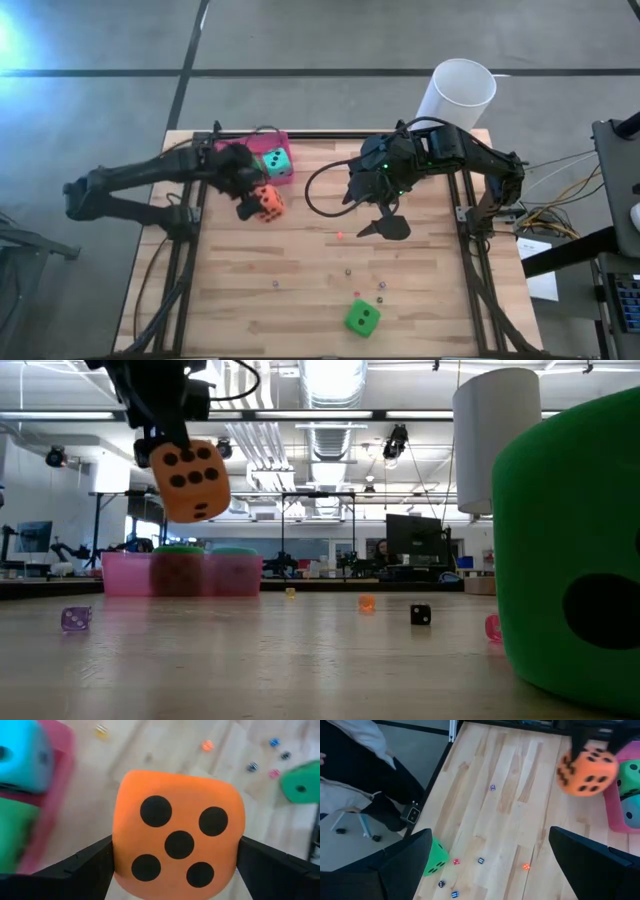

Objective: Pick & Place Dice
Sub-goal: Put the big orange dice into the red bin

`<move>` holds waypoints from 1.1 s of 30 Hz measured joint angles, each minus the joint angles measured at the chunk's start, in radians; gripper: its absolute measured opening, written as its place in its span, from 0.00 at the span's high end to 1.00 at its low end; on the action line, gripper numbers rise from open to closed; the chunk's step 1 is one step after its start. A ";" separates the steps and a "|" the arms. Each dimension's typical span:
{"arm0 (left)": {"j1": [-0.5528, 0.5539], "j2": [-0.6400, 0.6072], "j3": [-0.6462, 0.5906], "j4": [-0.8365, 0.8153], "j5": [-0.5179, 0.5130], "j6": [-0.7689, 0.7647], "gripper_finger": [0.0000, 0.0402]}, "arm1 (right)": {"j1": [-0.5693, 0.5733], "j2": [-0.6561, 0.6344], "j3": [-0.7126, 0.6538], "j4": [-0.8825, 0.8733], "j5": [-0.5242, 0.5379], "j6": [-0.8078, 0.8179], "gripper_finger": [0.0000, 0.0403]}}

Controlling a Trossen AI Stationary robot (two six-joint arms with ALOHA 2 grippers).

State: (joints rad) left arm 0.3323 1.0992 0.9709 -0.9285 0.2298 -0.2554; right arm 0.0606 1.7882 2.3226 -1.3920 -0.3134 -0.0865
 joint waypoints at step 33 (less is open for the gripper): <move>0.636 0.103 0.070 0.038 -0.276 0.357 0.09 | 0.000 0.000 0.000 0.022 0.000 -0.002 0.01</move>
State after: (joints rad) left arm 0.9687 1.2024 1.0412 -0.8909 -0.0459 0.1016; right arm 0.0605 1.7882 2.3226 -1.3698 -0.3134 -0.0887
